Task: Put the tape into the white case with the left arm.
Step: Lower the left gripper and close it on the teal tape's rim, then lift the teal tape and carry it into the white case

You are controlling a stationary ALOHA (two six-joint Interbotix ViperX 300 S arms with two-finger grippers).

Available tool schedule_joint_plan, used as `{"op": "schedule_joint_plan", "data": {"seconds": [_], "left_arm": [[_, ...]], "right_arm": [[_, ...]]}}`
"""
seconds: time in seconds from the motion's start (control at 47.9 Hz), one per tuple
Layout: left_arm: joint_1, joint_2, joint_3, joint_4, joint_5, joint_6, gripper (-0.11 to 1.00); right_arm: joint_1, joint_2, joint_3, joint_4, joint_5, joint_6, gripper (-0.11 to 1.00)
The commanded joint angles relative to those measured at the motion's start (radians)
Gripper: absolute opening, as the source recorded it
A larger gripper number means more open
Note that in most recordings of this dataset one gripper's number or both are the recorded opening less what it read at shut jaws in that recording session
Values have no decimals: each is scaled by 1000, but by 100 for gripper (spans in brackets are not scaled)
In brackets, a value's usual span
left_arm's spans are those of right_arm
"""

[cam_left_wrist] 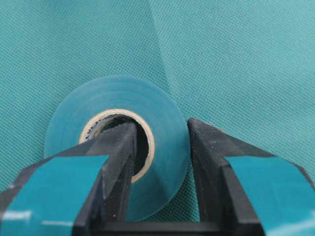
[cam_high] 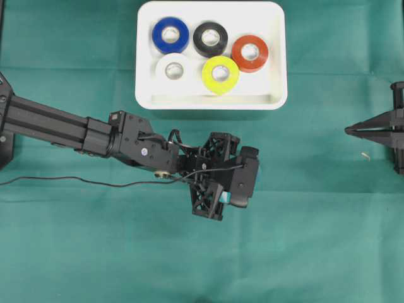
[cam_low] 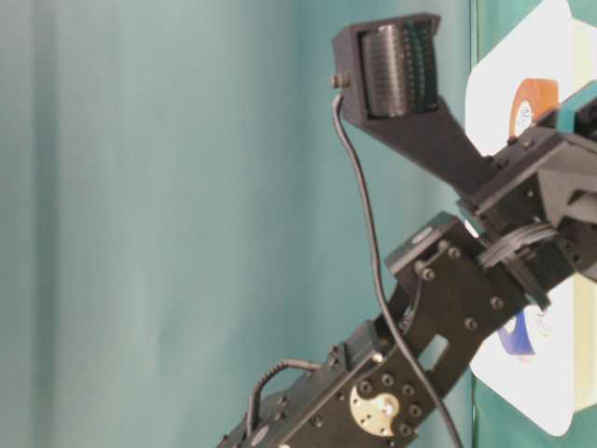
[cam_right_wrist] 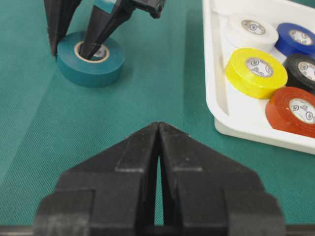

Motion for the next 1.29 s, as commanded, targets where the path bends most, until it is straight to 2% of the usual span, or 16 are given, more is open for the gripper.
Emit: {"op": "schedule_joint_plan", "data": {"seconds": [0.0, 0.292, 0.605, 0.981, 1.273], "left_arm": [[3, -26, -6, 0, -3, 2, 29], [3, -58, 6, 0, -2, 5, 29], [6, -210, 49, 5, 28, 26, 26], [64, -282, 37, 5, 86, 103, 26], [163, -262, 11, 5, 86, 167, 26]], "right_arm": [[-2, 6, -9, 0, -6, 0, -9], [-2, 6, -11, 0, -6, 0, -9], [-2, 6, -9, -2, -6, 0, -9], [-2, 6, -9, -2, -6, 0, -9], [-2, 6, -9, -2, -6, 0, -9]]}}
